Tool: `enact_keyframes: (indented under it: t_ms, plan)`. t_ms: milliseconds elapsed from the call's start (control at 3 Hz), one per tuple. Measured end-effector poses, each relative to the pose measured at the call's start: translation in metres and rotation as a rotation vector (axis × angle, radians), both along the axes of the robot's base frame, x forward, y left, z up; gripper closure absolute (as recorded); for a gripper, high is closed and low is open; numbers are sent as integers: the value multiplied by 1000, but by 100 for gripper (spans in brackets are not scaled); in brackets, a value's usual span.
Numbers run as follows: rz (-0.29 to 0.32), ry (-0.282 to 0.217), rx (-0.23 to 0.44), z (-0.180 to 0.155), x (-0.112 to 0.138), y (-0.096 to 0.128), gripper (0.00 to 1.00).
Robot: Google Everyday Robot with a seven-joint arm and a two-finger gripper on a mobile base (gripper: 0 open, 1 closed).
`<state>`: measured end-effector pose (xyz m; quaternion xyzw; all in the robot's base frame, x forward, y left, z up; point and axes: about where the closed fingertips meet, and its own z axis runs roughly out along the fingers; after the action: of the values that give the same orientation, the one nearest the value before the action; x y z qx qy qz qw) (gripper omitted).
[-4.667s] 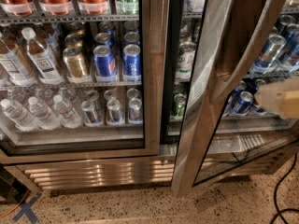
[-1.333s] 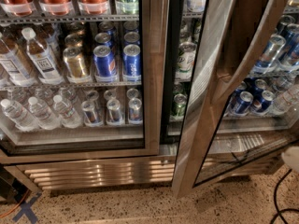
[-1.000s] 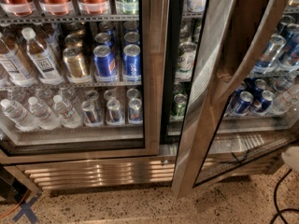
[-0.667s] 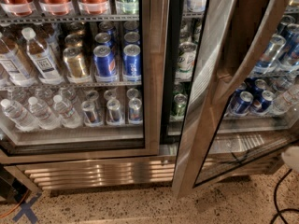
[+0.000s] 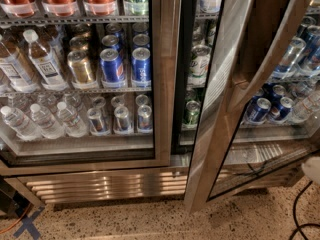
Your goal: Open right fridge door
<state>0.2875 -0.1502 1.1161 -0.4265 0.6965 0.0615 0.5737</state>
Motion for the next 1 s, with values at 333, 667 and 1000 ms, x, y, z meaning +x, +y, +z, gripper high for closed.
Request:
enact_keyframes:
  t_ms: [333, 667, 1000]
  plan:
    - [0, 0, 0, 0, 0, 0, 0]
    - [0, 0, 0, 0, 0, 0, 0]
    - [0, 0, 0, 0, 0, 0, 0]
